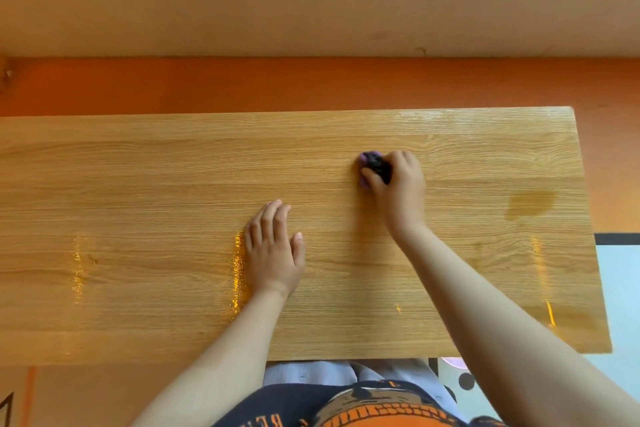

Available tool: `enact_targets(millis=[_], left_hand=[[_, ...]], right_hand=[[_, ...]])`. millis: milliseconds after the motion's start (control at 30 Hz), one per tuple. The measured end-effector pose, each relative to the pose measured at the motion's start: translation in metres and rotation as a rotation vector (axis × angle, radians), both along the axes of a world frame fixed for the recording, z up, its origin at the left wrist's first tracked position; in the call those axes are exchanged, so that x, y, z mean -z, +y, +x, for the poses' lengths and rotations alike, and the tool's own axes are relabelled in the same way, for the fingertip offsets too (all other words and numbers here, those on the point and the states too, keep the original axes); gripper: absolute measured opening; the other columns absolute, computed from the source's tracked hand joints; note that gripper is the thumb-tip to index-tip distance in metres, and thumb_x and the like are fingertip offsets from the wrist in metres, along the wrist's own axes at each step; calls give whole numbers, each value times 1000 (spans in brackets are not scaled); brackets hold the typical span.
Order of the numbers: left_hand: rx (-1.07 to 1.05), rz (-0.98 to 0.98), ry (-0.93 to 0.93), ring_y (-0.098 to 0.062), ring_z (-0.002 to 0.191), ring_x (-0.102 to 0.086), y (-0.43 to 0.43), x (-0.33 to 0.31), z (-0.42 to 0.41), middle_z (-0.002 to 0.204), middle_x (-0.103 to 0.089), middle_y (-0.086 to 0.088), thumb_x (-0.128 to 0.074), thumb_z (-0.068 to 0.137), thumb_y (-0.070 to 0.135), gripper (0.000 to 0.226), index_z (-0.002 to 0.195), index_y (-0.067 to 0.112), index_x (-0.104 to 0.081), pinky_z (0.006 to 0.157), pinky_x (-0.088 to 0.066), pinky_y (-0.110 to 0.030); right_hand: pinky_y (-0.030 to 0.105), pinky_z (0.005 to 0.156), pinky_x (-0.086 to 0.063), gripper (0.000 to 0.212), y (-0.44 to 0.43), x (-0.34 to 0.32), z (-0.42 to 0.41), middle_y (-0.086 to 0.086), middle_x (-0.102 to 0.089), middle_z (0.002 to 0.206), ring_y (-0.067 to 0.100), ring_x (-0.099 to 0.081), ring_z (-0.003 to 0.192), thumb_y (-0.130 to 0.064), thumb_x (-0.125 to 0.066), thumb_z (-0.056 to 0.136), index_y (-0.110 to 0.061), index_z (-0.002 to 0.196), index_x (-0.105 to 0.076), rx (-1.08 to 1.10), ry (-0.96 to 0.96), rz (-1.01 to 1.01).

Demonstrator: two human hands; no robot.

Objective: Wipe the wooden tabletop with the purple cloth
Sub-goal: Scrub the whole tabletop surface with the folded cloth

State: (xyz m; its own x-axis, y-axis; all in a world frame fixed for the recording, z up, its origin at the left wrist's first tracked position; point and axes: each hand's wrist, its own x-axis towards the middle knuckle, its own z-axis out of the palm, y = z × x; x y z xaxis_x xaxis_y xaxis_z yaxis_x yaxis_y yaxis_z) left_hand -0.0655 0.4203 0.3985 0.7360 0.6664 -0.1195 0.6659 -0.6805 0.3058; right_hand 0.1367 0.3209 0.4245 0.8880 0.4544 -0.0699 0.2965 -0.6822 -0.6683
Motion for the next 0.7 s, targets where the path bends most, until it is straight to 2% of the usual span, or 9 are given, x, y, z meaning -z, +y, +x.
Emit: enact_targets(millis=[167, 233, 333, 433, 467, 567, 700], left_hand=[[5, 10, 0, -30, 127, -41, 0, 0, 0, 140, -47, -9, -43, 87, 31, 49, 131, 11, -48, 108, -29, -44], [6, 15, 3, -30, 127, -40, 0, 1, -1, 140, -46, -9, -43, 87, 31, 49, 132, 11, -47, 108, -27, -43], [9, 12, 2, -30, 128, -40, 0, 2, -1, 140, -46, -9, -43, 87, 31, 49, 132, 11, -47, 108, -27, -43], [8, 3, 0, -30, 127, -41, 1, 2, -1, 140, -46, -9, -43, 87, 32, 49, 132, 11, -46, 108, -29, -44], [6, -1, -5, -30, 127, -41, 1, 2, -1, 140, -47, -9, -43, 87, 32, 49, 131, 11, -46, 107, -30, -45], [5, 0, -20, -29, 127, -40, 1, 1, -1, 139, -48, -10, -43, 87, 32, 49, 131, 11, -47, 107, -31, -46], [6, -1, -14, -28, 127, -39, 1, 1, 0, 138, -48, -9, -43, 87, 32, 49, 131, 12, -46, 106, -31, -46]], right_hand=[[27, 68, -34, 27, 38, -1, 25, 5, -53, 96, 20, -46, 93, -28, -69, 81, -7, 92, -57, -147, -27, -30], [26, 69, -32, 25, 31, -3, 47, 6, -54, 96, 21, -47, 92, -27, -69, 81, -7, 91, -57, -88, -29, -14], [23, 72, -29, 25, 2, -3, 84, 12, -59, 99, 25, -52, 93, -27, -68, 80, -7, 94, -60, 113, -23, -10], [31, 79, -37, 31, -35, -2, 111, 16, -59, 101, 30, -54, 95, -32, -67, 80, -6, 96, -60, 286, -46, -72], [29, 81, -37, 32, -44, -3, 116, 17, -59, 103, 30, -53, 97, -31, -67, 81, -5, 97, -59, 321, -47, -92], [22, 79, -32, 32, -53, -3, 115, 16, -57, 107, 28, -51, 100, -30, -65, 84, -3, 100, -57, 376, -63, -135], [30, 82, -35, 29, -23, -4, 94, 16, -58, 102, 30, -52, 98, -29, -66, 82, -4, 95, -57, 334, -66, -96]])
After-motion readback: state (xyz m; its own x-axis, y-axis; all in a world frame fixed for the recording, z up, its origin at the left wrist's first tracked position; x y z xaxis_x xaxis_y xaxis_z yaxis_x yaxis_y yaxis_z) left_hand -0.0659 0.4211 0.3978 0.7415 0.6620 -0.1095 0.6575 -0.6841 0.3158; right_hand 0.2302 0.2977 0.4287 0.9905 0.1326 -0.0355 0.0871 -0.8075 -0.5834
